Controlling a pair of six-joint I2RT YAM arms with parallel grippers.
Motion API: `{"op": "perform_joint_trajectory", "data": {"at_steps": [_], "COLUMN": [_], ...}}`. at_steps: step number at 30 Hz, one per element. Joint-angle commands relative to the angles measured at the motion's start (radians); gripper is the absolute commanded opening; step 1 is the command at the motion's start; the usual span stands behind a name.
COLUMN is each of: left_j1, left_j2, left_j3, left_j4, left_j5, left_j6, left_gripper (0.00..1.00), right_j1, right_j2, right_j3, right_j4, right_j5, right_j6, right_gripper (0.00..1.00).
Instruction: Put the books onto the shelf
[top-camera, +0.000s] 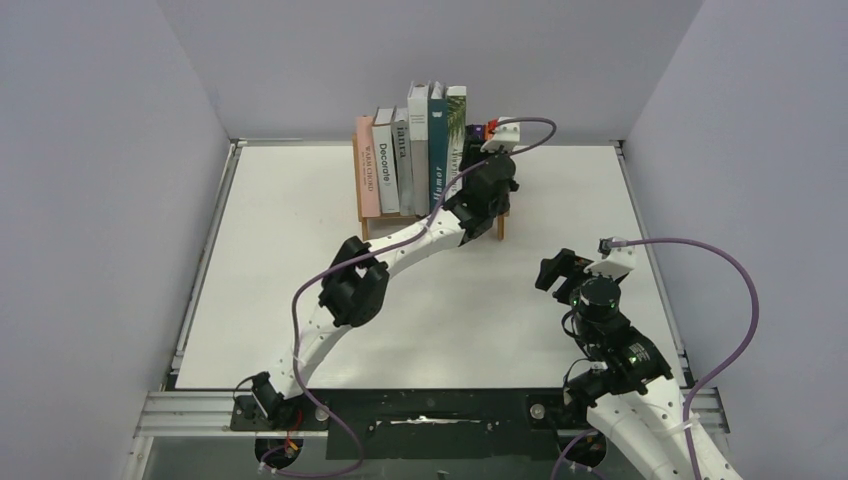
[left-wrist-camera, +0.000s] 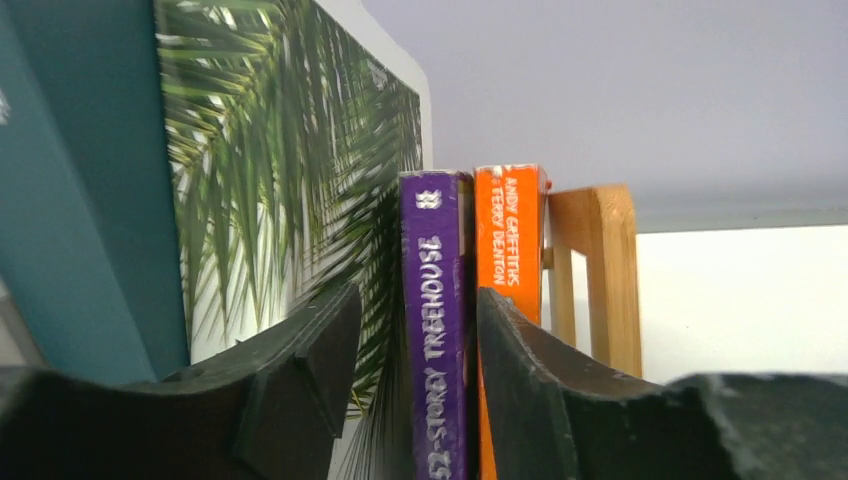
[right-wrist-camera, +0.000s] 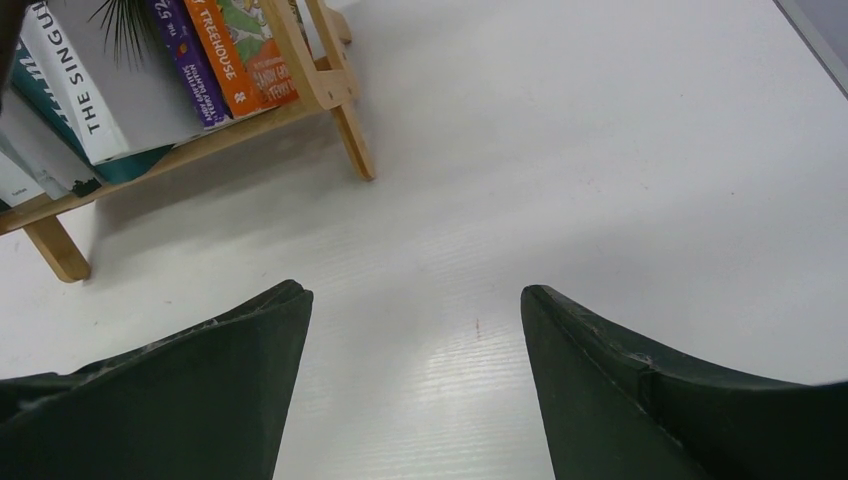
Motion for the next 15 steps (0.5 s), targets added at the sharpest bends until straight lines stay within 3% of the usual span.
{"op": "perform_joint_trajectory", "data": {"at_steps": [1,4,10,15], "left_j1": [0.000,-0.023,-0.125,-0.226], "left_j2": [-0.141,-0.163,-0.248,-0.411], "left_j3": [0.015,0.020,0.036,-0.099], "left_j4": [0.101,0.122,0.247,0.361], "left_j5": [-0.024,-0.029,-0.066,-0.135], "left_j6": [0.029,0.066,0.271,0.416], "left_gripper": [0.53,0.59,0.60,0.61], "right_j1": [0.007,0.007,0.009,0.007], "right_j2": [0.000,0.001,0.008,0.028], "right_j3": [0.000,0.001,0.006,0.013], "right_j4": [0.047,0.046,0.048,0.059], "right_j5": [0.023,0.021,0.017,0.003], "right_j6": [-0.002,-0.002,-0.010,-0.025], "right_gripper": [0.78,0.79,0.78,0.79]}}
